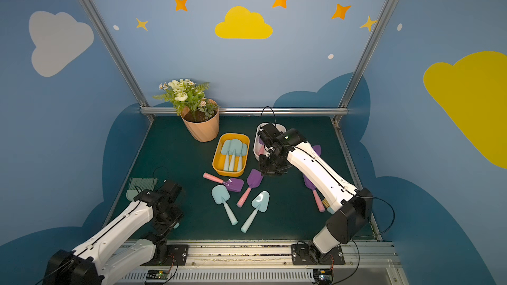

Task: Sort the small shovels by color and place them into the storage box
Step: Pick up the shovel from the center of the board.

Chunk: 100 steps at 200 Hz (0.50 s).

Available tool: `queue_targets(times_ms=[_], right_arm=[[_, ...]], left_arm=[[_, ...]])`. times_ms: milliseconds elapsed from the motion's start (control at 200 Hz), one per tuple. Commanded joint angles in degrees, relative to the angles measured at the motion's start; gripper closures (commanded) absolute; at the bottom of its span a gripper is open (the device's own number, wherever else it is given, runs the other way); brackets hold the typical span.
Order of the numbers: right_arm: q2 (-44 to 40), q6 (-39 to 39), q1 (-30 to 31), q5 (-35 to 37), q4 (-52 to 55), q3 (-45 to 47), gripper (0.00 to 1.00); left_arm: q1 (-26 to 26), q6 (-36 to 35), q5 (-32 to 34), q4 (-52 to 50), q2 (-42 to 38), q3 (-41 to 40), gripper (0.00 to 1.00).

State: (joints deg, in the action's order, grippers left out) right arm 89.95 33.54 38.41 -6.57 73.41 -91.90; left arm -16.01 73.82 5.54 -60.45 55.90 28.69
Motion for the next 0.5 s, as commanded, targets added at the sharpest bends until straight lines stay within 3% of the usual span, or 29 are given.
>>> queue_targets(times_ms=[0,496], right_arm=[[-0.04,-0.67,-0.25,-0.02,0.7,0.38,0.64],[0.65,-0.67,-0.27,-0.02,0.62,0.58,0.64]], left_arm=[[1.08,-2.17,0.04,-1.05,0.4,-0.52,0.6],[3.62,-5.44,0.88,2.19,2.24,-0.51,0.68]])
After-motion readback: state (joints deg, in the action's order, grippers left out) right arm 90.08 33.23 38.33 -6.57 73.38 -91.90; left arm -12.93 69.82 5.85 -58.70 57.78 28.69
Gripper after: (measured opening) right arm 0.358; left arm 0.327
